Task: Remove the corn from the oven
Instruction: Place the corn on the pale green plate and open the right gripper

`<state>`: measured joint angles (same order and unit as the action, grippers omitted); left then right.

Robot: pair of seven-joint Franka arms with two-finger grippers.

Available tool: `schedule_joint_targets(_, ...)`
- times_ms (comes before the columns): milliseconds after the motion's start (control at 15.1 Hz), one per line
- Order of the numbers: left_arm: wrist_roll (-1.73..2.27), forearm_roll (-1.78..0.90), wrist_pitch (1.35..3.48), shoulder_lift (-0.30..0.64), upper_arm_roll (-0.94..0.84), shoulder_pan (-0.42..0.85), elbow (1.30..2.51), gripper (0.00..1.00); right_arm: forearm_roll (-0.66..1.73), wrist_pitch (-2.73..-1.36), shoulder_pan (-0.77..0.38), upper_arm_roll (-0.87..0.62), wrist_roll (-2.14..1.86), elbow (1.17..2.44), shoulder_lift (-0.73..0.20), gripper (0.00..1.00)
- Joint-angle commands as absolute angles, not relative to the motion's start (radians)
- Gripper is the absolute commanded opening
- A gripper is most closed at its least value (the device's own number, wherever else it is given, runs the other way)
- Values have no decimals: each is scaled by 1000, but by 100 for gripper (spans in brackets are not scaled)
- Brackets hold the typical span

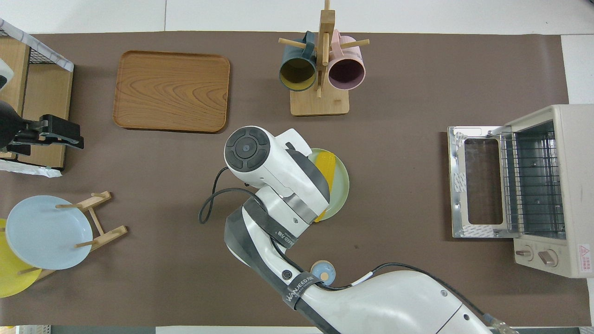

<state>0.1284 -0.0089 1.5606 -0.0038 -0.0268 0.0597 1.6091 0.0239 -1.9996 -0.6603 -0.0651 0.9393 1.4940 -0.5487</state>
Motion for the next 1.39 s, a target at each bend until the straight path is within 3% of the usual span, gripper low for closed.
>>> schedule_joint_targets(0, 132, -21, 1575, -32, -29, 49, 1647, 100, 136, -2052, -637, -75, 986, 1523, -526, 12)
schedule_joint_targets(198, 121, -21, 1582, -32, -29, 49, 1646, 100, 140, -2109, -643, -75, 999, 1523, -528, 35)
schedule_joint_targets(331, 115, -21, 1583, -31, -31, 49, 1647, 100, 134, -2128, -634, -75, 983, 1516, -520, 38)
schedule_joint_targets(595, 118, -23, 1595, -32, -32, 60, 1657, 100, 72, -2027, -577, -64, 789, 1554, -422, 12)
schedule_joint_targets(794, 123, -25, 1627, -58, -40, 87, 1704, 100, -51, -1959, -502, -67, 724, 1626, -344, 10)
schedule_joint_targets(1058, 126, -87, 1713, -87, -40, 178, 1788, 100, -51, -2005, -347, -67, 536, 1953, -194, 3)
schedule_joint_targets(1323, 129, -130, 1823, -100, -40, 334, 1891, 100, -55, -2227, -166, -67, 405, 2227, -124, 3)
